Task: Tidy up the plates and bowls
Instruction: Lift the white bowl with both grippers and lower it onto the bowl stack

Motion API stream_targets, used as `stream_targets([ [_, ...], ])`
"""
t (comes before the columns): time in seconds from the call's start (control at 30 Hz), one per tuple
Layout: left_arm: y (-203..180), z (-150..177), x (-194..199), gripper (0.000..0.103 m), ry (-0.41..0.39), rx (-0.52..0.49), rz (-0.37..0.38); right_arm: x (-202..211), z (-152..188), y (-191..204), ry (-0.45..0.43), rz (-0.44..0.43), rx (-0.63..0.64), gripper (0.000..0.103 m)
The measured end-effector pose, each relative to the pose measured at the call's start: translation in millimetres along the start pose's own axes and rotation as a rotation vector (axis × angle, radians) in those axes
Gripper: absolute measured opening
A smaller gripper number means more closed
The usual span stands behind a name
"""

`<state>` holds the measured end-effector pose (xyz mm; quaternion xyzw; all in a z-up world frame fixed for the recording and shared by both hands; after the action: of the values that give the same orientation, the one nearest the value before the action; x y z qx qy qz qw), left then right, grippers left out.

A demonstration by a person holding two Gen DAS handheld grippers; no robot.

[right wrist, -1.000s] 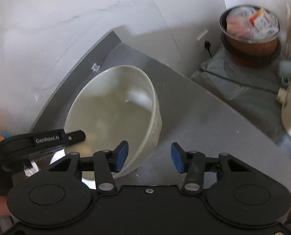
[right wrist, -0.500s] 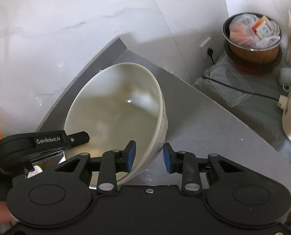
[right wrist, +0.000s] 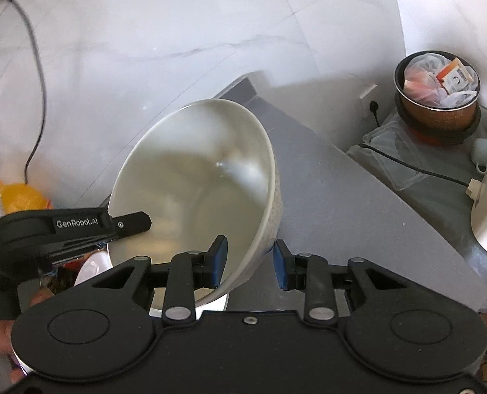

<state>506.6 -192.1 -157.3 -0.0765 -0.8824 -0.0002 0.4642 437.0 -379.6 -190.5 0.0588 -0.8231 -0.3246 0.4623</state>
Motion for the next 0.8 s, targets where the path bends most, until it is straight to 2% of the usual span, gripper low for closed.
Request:
stream_targets([
  [0.43, 6, 49, 76, 0.004, -0.006, 0.051, -0.03, 50, 42, 9, 0.068, -0.057, 0.106, 0.03],
  [0.8, 22, 94, 120, 0.004, -0.004, 0.118, -0.062, 74, 76, 23, 0.126, -0.093, 0.215, 0.03],
])
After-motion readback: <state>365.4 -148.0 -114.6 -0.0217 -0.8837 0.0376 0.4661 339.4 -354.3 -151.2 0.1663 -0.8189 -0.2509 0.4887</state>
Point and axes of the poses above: each gripper's, at about its wrist camera, not at the fingertips, and x roughly against the way its jaws point, y to its left, z to its underside, the point moved 5 cm from there along -x, roughly the way its jaws point, and after that the axes turned 11 degrees about -x, right-handed, at the moved point
